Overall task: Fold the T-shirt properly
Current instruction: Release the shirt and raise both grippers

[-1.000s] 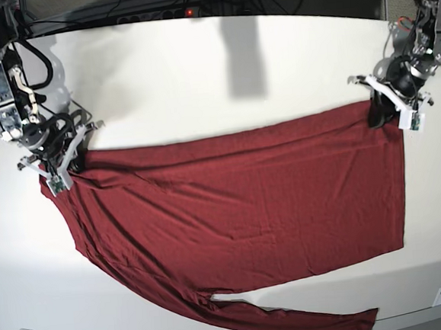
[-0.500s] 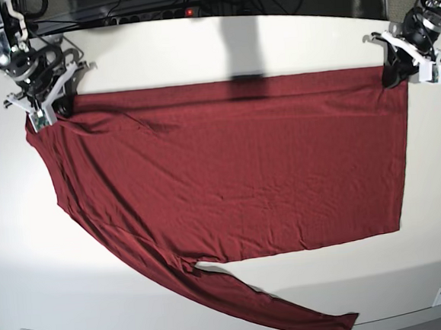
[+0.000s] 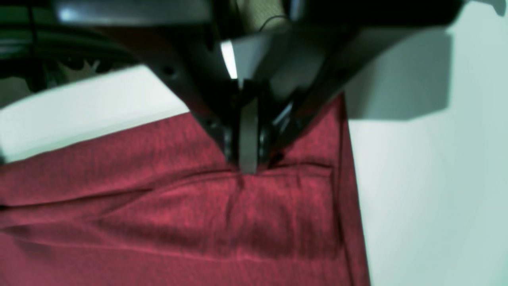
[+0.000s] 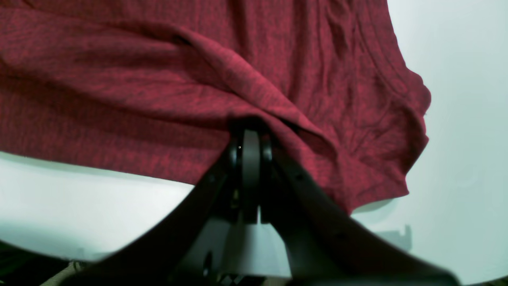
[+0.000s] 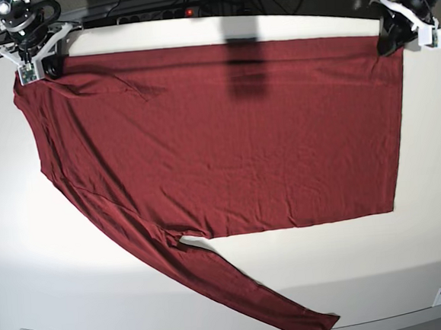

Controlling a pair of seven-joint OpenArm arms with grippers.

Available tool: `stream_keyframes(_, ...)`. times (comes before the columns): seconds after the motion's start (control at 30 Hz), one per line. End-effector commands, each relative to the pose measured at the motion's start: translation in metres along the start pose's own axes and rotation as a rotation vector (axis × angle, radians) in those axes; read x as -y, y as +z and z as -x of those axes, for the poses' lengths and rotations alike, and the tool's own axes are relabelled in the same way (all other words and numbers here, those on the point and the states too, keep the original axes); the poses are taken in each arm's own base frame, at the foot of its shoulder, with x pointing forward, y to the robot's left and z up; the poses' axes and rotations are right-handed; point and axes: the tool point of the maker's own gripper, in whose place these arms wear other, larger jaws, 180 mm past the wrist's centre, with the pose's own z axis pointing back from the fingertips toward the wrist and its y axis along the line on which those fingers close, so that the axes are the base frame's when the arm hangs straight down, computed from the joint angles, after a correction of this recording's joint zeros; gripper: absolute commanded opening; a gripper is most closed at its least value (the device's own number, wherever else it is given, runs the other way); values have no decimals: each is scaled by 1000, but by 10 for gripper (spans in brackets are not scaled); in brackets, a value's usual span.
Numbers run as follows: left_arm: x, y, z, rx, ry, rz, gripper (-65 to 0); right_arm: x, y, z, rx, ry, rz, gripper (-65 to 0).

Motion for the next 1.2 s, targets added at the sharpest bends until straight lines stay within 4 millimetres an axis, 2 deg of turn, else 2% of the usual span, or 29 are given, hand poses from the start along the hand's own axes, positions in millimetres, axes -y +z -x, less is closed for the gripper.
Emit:
stream_keyframes(0.0, 0, 21, 71, -317, -62, -15, -650, -6, 10, 61, -258, 36, -15, -650)
stream_keyframes(0.2, 5, 32, 83, -349, -50, -8, -650, -13, 21, 76, -293, 39, -33, -650)
stream_keyframes(0.33, 18, 40, 89, -363, -44, 33, -650, -14, 24, 77, -291, 42, -36, -650)
stream_keyframes(0.6, 27, 37, 76, -333, -66, 57, -650, -20, 23, 76, -281, 24, -39, -650)
stream_keyframes(0.73, 28, 30, 52, -273, -98, 59, -650, -13, 23, 63, -247, 33, -21, -650)
stream_keyframes(0.93, 3, 21, -5, -173, -176, -8, -650, -14, 26, 29, -163, 68, -16, -650)
stream_keyframes(1.07, -9, 16, -23, -199, -216, -44, -650, -15, 27, 18, -147, 82, -14, -650)
stream_keyframes(1.1, -11, 16, -25, -203, -223, -49, -650, -15, 27, 17, -142, 83, -14, -630)
stream_keyframes(1.17, -12, 16, -34, -184, -236, -58, -573, -15, 27, 14, -134, 86, -14, -575)
